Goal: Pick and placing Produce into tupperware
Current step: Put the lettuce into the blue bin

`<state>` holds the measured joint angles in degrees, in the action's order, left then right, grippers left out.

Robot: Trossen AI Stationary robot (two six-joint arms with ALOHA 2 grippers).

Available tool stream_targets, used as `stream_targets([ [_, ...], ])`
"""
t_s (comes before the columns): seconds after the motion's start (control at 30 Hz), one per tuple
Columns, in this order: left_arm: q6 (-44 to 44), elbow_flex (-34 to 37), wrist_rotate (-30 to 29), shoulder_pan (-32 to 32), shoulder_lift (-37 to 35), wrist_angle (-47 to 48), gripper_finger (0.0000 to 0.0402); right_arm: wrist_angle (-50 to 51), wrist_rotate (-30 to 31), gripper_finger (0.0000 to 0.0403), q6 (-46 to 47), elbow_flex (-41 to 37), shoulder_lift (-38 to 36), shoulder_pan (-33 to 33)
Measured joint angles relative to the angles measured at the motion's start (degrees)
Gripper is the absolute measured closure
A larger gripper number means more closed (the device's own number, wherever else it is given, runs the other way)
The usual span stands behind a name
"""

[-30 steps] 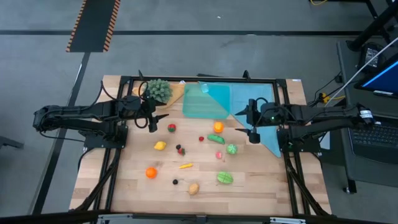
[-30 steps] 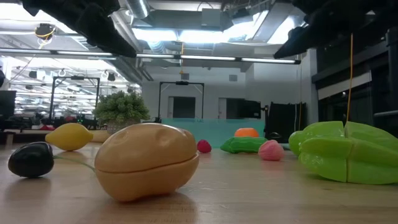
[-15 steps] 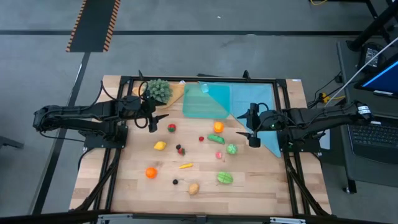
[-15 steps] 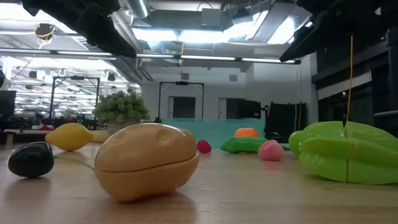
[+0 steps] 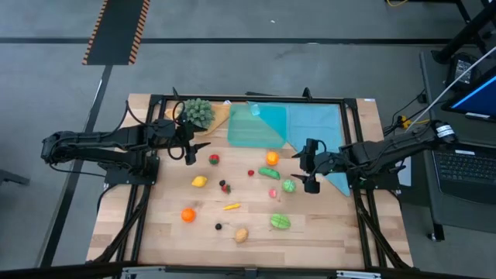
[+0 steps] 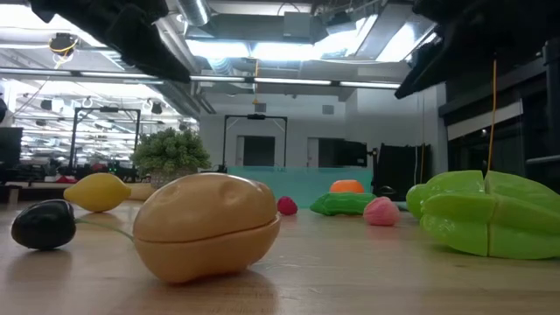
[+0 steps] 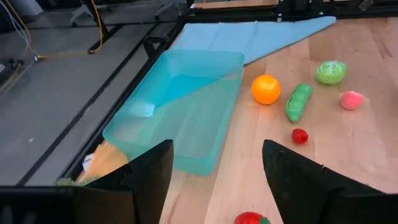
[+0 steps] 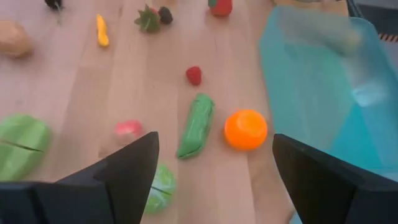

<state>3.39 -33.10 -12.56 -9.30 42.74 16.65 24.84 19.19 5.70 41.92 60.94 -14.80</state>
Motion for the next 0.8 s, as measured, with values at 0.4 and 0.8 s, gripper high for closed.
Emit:
stream_targets([
  [0.4,-4.44,0.0,0.0,0.0,-0.02,5.39,0.0162,20.94,3.38,0.0087,7.0,19.19,15.57,-4.86],
  [0.8,-1.47,0.0,0.0,0.11,-0.02,7.08,0.0162,25.53,-0.04,0.0087,16.58,26.65,24.04,-6.59],
])
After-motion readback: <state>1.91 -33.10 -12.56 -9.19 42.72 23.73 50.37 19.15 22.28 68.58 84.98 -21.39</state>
